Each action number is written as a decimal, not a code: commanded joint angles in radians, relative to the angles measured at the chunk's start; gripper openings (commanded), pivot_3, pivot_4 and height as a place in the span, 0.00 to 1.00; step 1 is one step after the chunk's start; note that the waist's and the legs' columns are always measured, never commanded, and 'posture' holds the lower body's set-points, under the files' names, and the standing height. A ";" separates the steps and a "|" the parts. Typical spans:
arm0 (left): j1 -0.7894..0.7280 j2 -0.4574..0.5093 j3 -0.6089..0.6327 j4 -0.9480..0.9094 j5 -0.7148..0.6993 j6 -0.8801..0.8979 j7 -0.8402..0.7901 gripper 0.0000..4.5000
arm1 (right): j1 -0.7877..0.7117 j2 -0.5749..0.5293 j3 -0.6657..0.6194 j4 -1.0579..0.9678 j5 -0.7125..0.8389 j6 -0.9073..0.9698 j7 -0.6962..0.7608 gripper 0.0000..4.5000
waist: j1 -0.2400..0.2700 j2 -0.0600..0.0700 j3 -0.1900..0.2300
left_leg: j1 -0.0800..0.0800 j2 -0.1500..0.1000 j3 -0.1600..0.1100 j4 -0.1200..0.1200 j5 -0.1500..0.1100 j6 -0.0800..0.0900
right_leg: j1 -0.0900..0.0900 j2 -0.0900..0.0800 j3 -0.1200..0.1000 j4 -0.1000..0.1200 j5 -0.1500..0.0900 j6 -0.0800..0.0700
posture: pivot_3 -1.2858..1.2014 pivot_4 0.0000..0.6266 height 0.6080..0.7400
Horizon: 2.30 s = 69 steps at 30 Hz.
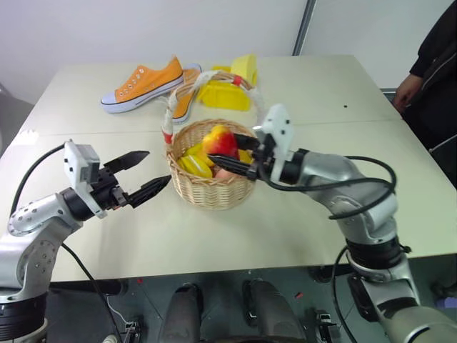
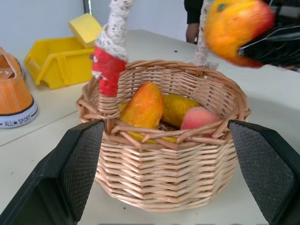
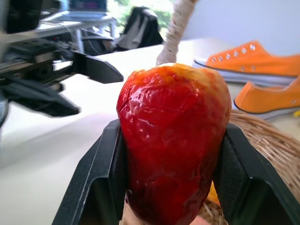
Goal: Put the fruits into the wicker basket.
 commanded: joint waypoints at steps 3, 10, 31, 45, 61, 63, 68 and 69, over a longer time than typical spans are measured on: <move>0.004 -0.019 0.004 -0.070 -0.022 -0.010 0.029 1.00 | -0.026 0.002 0.018 -0.022 -0.068 -0.023 -0.041 0.94 | -0.001 0.000 0.000 | -0.001 0.000 0.000 -0.001 0.000 0.000 | -0.001 -0.001 0.000 0.000 0.000 0.000 | 0.52 0.24 1.00; -0.007 -0.032 -0.015 -0.080 -0.037 -0.006 0.030 1.00 | 0.161 -0.220 -0.211 -0.122 0.090 -0.089 0.210 0.99 | 0.004 0.000 0.000 | 0.000 0.000 0.000 -0.001 0.000 0.000 | 0.000 0.000 0.000 0.000 0.000 0.001 | 0.52 0.24 1.00; -0.025 -0.057 -0.068 -0.095 -0.047 -0.013 0.047 1.00 | 0.074 0.019 -0.262 0.218 0.019 -0.234 0.013 0.22 | -0.006 -0.001 0.000 | 0.001 0.001 -0.001 -0.001 0.000 0.000 | -0.001 0.003 0.001 0.002 0.000 0.000 | 0.52 0.24 1.00; -0.089 -0.077 -0.127 -0.027 -0.009 -0.040 0.019 1.00 | 0.066 -0.295 -0.646 0.455 -0.115 -0.418 -0.185 0.10 | -0.006 0.000 0.000 | 0.001 0.000 -0.001 -0.001 0.000 0.000 | -0.001 0.003 0.001 0.001 0.000 0.000 | 0.52 0.24 1.00; -0.090 -0.101 -0.143 0.012 0.030 -0.061 0.030 1.00 | 0.264 -0.340 -0.717 0.460 -0.113 -0.514 -0.138 0.86 | -0.004 0.002 0.001 | 0.002 0.000 0.000 -0.002 0.000 0.001 | -0.001 0.004 0.002 0.002 0.001 0.004 | 0.52 0.24 1.00; -0.071 -0.095 -0.114 0.030 0.026 -0.038 0.058 1.00 | 0.344 -0.353 -0.743 0.409 -0.072 -0.498 -0.084 0.86 | -0.002 0.002 0.001 | 0.002 0.000 0.000 -0.002 -0.001 0.001 | 0.000 0.004 0.002 0.002 0.000 0.006 | 0.52 0.24 1.00; 0.021 -0.062 -0.044 0.089 0.075 -0.034 0.106 1.00 | 0.529 -0.355 -0.736 0.245 0.052 -0.442 0.101 0.86 | -0.012 0.003 0.000 | 0.003 0.000 0.000 -0.002 -0.001 0.001 | 0.000 0.004 0.003 0.002 -0.001 0.002 | 0.52 0.24 1.00; 0.040 -0.065 -0.030 0.099 0.095 -0.044 0.131 1.00 | 0.561 -0.353 -0.707 0.200 0.079 -0.427 0.147 0.86 | -0.013 0.003 0.000 | 0.004 0.000 0.000 -0.002 -0.001 0.001 | 0.001 0.004 0.003 0.002 -0.001 0.003 | 0.52 0.24 1.00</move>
